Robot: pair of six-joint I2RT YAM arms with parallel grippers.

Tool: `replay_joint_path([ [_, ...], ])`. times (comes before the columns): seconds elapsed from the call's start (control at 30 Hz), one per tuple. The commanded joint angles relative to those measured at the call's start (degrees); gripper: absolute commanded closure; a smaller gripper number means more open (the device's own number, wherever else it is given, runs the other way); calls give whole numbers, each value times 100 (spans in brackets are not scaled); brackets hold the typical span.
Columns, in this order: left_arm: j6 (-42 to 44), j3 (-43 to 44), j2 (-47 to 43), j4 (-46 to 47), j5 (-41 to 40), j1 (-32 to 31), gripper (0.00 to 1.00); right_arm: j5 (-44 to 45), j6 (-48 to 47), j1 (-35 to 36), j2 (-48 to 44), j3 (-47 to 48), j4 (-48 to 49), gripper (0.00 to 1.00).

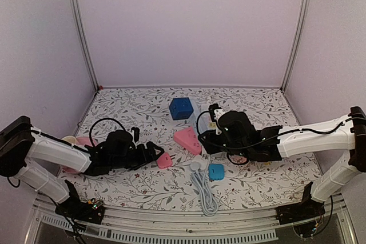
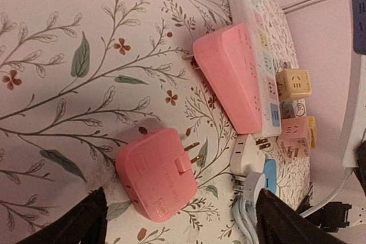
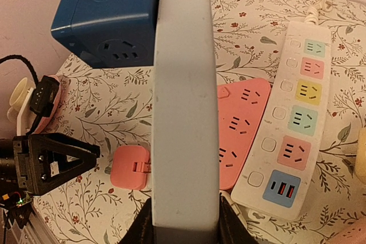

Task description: Pull the plug off the socket

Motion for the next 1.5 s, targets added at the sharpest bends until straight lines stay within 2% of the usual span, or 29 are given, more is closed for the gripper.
replay_joint_path([
  [0.0, 187, 128, -402, -383, -190, 91, 9, -54, -66, 23, -69, 214, 528, 97],
  [0.27, 314, 173, -1130, -491, -120, 91, 7, -122, -57, 30, -10, 219, 563, 97],
  [0.63, 203, -143, -1854, 662, 471, 80, 3, -167, -75, 77, 100, 223, 593, 98],
  [0.93, 94, -220, -1839, 1298, 669, 1, 3, -195, -124, 156, 278, 317, 600, 98],
  [1.23, 95, 20, -1425, 1336, 687, -57, 3, -508, -414, 356, 474, 564, 651, 98],
  [1.47, 203, 115, -1622, 1039, 317, -62, 3, -564, -485, 604, 563, 587, 685, 97],
])
